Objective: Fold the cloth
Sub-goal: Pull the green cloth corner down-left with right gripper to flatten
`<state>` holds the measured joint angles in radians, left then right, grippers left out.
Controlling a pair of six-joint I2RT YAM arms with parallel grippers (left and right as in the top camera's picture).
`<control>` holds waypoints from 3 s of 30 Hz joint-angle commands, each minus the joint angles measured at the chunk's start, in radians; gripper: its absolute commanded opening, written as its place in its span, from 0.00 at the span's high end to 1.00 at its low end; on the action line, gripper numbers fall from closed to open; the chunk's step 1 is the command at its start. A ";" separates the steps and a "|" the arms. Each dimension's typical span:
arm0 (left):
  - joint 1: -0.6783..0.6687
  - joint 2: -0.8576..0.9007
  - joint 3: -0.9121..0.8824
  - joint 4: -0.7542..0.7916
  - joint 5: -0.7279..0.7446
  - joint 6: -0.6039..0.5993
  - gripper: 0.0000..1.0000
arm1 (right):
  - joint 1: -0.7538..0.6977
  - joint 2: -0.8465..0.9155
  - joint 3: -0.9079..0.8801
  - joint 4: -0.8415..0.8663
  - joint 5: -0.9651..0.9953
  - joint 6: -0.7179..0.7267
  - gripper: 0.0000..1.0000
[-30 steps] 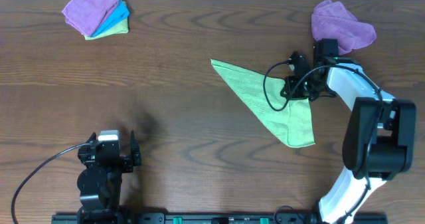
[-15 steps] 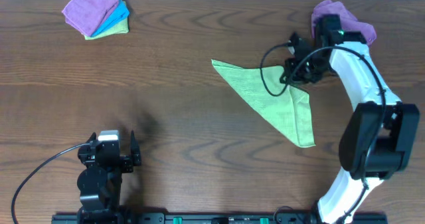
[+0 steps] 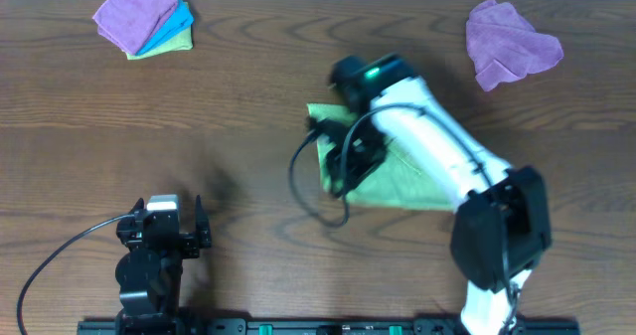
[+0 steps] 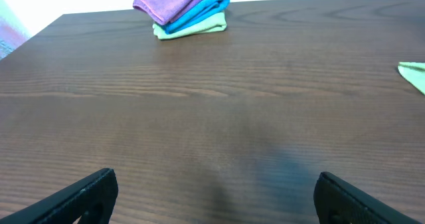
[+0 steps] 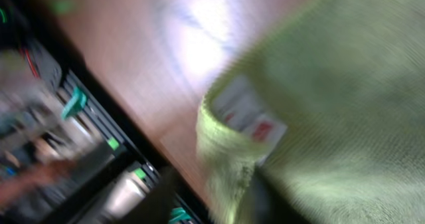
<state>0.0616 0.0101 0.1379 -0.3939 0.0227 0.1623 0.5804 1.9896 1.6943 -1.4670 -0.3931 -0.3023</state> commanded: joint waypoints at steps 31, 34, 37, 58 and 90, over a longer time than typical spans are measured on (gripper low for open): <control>-0.003 -0.006 -0.020 -0.007 0.003 0.018 0.05 | -0.190 -0.418 -0.431 0.310 0.688 0.208 0.09; -0.003 -0.006 -0.020 -0.007 0.003 0.018 0.05 | -0.236 -0.555 -0.583 0.445 0.692 0.196 0.01; -0.003 -0.006 -0.020 -0.007 0.003 0.018 0.04 | -0.238 -0.560 -0.637 0.500 0.682 0.192 0.04; -0.003 -0.006 -0.020 -0.007 0.003 0.018 0.05 | -0.186 -0.321 -0.699 0.619 0.700 0.084 0.18; -0.003 -0.006 -0.020 -0.007 0.003 0.018 0.05 | -0.189 -0.201 -0.699 0.804 0.784 -0.080 0.50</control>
<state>0.0616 0.0101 0.1379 -0.3935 0.0227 0.1623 0.3859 1.7721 0.9989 -0.6666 0.3756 -0.3626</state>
